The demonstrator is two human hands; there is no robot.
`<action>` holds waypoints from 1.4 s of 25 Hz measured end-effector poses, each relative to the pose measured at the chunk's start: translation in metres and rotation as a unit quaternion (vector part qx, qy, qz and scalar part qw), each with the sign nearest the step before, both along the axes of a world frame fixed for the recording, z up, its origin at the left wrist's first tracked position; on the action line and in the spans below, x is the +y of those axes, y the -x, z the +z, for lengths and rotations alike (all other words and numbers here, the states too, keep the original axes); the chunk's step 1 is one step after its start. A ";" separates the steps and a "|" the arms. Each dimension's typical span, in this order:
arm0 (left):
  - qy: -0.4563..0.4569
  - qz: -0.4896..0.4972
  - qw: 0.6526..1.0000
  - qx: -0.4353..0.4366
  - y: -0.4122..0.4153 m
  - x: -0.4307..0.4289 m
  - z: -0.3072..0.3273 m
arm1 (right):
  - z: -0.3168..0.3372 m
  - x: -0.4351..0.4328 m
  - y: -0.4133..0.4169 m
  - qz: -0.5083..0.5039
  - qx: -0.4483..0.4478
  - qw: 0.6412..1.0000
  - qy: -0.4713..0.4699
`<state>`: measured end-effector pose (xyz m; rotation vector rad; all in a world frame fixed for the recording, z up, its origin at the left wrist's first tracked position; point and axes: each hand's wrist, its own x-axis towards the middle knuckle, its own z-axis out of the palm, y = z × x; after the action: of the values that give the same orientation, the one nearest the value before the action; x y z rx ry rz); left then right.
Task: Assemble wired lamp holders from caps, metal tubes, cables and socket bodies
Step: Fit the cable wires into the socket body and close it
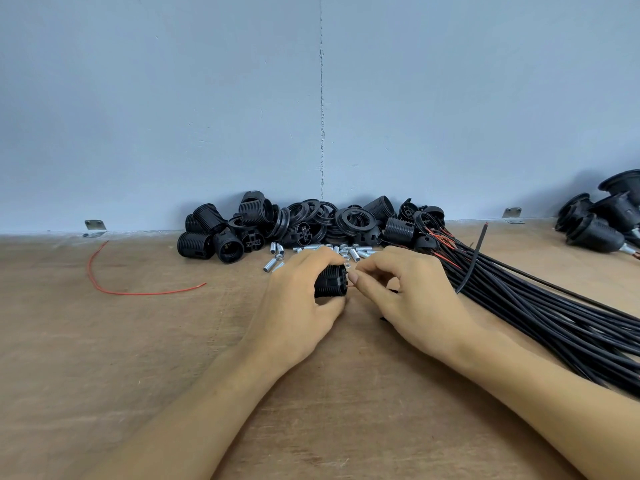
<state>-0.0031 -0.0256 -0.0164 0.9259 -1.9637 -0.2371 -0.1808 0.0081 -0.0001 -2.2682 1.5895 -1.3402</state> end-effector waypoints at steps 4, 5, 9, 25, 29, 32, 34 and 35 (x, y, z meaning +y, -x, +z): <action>-0.001 -0.001 1.000 -0.013 0.000 0.001 0.000 | 0.000 -0.001 0.001 0.013 0.005 1.000 -0.003; -0.001 0.000 1.000 -0.021 0.000 0.001 0.000 | 0.000 0.000 0.001 0.017 0.015 1.000 0.002; -0.004 -0.004 0.998 -0.060 0.000 0.001 -0.001 | 0.003 0.000 0.001 0.032 0.053 0.998 -0.005; -0.089 -0.003 0.996 -0.025 -0.002 -0.001 0.000 | 0.002 0.003 -0.003 0.003 -0.074 0.992 -0.103; -0.085 -0.002 0.996 -0.015 -0.003 -0.002 0.000 | 0.003 0.004 -0.004 -0.007 -0.057 0.995 -0.082; -0.089 -0.005 0.996 -0.019 -0.002 -0.001 0.002 | 0.003 0.005 -0.005 -0.002 -0.025 0.996 -0.080; -0.085 -0.012 0.996 -0.027 -0.003 0.000 0.003 | 0.004 0.005 -0.004 0.002 -0.003 0.998 -0.071; -0.083 -0.017 0.996 -0.031 -0.003 0.000 0.004 | 0.004 0.005 -0.004 0.003 0.008 0.998 -0.064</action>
<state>0.0000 -0.0254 -0.0127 1.0182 -2.0414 -0.3993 -0.1768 0.0131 0.0035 -2.2107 1.6226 -1.1851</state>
